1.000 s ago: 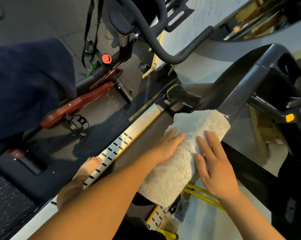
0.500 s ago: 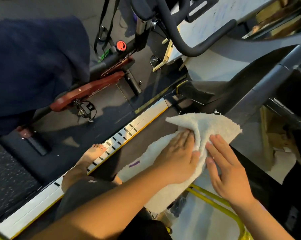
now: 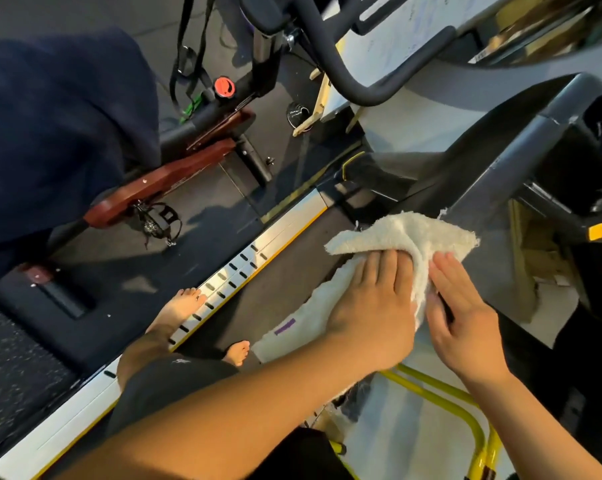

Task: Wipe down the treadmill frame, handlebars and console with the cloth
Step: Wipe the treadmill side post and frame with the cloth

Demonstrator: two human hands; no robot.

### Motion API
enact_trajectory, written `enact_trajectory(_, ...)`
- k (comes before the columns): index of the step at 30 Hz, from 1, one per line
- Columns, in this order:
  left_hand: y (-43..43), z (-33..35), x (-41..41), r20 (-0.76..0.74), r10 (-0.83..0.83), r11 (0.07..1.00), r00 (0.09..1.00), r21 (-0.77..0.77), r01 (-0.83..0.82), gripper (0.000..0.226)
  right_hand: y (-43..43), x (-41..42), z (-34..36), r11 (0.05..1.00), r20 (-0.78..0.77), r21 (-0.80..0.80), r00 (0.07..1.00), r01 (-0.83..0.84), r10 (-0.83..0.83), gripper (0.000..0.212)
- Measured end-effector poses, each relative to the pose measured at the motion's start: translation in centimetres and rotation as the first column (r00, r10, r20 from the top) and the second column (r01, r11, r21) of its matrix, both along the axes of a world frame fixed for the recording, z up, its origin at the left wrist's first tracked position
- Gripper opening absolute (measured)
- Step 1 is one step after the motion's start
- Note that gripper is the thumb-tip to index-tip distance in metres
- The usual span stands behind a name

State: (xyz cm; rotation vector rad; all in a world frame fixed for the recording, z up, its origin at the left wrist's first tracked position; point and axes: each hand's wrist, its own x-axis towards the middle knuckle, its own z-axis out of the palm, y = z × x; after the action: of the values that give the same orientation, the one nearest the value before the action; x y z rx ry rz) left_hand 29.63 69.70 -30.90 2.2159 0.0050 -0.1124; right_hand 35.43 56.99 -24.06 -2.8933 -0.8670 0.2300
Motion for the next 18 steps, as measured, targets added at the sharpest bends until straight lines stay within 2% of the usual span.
enact_trajectory(2,1.4,-0.1,2.5,-0.053,-0.013,0.975,0.998,-0.223,0.001,0.067,1.0,0.7,-0.5,0.996,0.025,0.015,0.996,0.085,-0.086,0.045)
enact_trajectory(4,3.1,-1.4,4.8,-0.247,-0.138,0.852,0.959,-0.524,-0.012,0.066,2.6,1.4,-1.1,0.982,0.043,0.036,0.982,0.183,-0.185,0.044)
enact_trajectory(5,3.6,-2.4,5.8,-0.335,-0.197,0.787,0.921,-0.614,-0.054,0.067,3.2,1.6,-1.4,0.976,0.05,0.034,0.975,0.216,-0.218,0.044)
enact_trajectory(7,4.3,-3.7,6.6,-0.437,-0.219,0.748,0.872,-0.65,-0.138,0.067,3.8,1.0,-1.6,0.968,0.039,-0.002,0.967,0.252,-0.251,0.045)
enact_trajectory(9,4.2,-3.9,6.6,-0.478,-0.203,0.769,0.855,-0.618,-0.163,0.063,4.1,-0.8,-1.5,0.962,0.017,-0.03,0.962,0.272,-0.272,0.051)
enact_trajectory(11,3.8,-3.4,5.9,-0.469,-0.209,0.826,0.858,-0.555,-0.102,0.059,3.9,-3.0,-1.5,0.953,0.001,-0.04,0.954,0.301,-0.301,0.056)
enact_trajectory(14,2.9,-1.6,3.5,-0.365,-0.173,0.883,0.915,-0.469,-0.02,0.059,3.6,-4.1,-1.6,0.961,-0.002,-0.079,0.964,0.265,-0.266,0.057)
enact_trajectory(16,2.6,-2.3,3.9,-0.335,-0.166,0.866,0.928,-0.5,-0.025,0.059,3.8,-3.0,-2.2,0.964,0.012,-0.089,0.968,0.252,-0.252,0.058)
enact_trajectory(18,2.9,-3.2,5.6,-0.4,-0.19,0.801,0.896,-0.591,-0.094,0.059,4.4,-1.5,-2.8,0.957,0.028,-0.054,0.959,0.284,-0.283,0.057)
